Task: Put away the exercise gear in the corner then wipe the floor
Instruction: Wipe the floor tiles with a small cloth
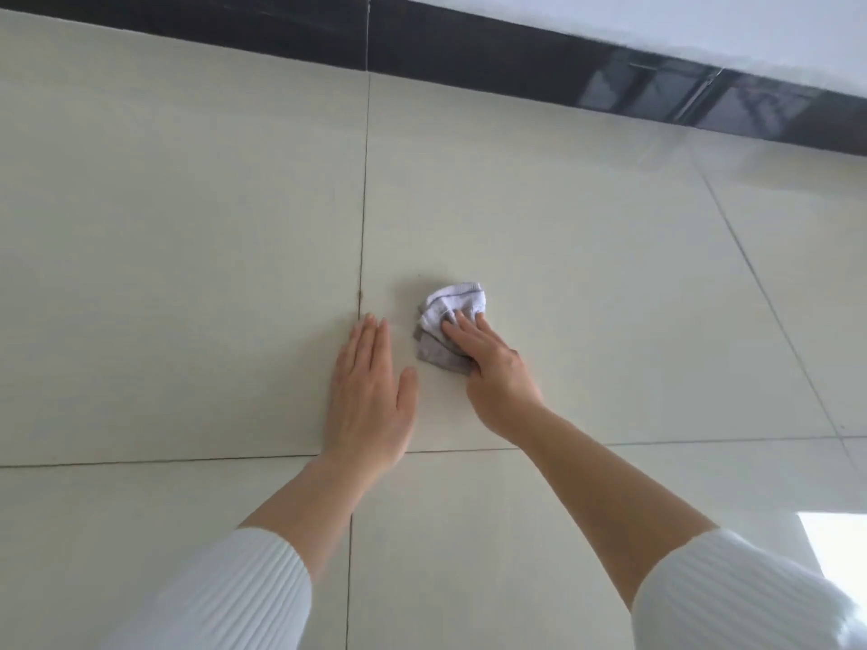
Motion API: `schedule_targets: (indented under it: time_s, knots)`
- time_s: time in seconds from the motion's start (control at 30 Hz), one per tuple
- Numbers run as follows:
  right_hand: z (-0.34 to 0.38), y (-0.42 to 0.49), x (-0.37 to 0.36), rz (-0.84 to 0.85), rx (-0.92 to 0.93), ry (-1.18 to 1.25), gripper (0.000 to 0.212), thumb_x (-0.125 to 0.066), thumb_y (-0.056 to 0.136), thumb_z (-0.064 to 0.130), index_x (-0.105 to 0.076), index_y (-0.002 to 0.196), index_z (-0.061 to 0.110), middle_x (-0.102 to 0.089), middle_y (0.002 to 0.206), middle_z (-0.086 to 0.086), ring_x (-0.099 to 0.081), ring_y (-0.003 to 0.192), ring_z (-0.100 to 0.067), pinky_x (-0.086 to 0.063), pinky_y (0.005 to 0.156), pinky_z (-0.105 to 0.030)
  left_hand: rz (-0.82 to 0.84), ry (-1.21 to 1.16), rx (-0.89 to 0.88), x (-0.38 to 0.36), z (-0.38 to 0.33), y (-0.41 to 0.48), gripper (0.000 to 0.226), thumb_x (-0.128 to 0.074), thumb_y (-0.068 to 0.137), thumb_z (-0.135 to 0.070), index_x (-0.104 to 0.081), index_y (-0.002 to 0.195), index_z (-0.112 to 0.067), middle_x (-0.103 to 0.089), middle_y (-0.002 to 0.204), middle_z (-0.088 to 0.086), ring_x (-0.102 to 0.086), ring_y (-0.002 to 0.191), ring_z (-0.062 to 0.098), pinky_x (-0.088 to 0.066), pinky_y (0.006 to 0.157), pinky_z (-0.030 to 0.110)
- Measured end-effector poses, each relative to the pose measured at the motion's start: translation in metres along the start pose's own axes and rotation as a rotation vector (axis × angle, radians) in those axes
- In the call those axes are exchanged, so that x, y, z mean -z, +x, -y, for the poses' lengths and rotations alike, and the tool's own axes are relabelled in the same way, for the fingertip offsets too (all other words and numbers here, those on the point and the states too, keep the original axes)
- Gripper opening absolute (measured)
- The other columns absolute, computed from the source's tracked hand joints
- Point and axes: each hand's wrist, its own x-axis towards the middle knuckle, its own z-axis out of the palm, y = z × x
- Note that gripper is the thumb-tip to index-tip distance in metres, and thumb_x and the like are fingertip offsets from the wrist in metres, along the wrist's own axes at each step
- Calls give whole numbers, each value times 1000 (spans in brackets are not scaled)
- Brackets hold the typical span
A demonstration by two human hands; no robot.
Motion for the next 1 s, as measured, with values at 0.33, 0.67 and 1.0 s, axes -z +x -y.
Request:
schedule_targets:
  time_s: [0.33, 0.67, 1.0]
  knots:
    - [45, -131, -53, 23, -137, 10, 84, -30, 81, -16, -35, 144, 39, -17, 146, 37, -3, 141, 12, -13, 96, 3, 6, 161, -59, 48, 87, -56, 61, -29, 90, -28, -35, 142, 4, -32, 152, 18, -25, 143, 29, -24, 116, 44]
    - [19, -39, -16, -74, -197, -202, 86, -32, 78, -15, -21, 151, 28, -10, 159, 15, 2, 147, -6, -1, 118, -24, 29, 200, 1, 47, 84, -57, 64, -32, 88, -34, -35, 143, -1, -29, 154, 13, -25, 142, 27, -25, 115, 42]
    - [44, 114, 16, -43, -209, -279, 69, -31, 91, -3, -25, 150, 32, -11, 160, 3, -20, 144, -24, -30, 107, -30, -35, 174, -13, 46, 85, -57, 65, -35, 87, -38, -40, 142, -4, -34, 152, 11, -28, 142, 26, -21, 114, 37]
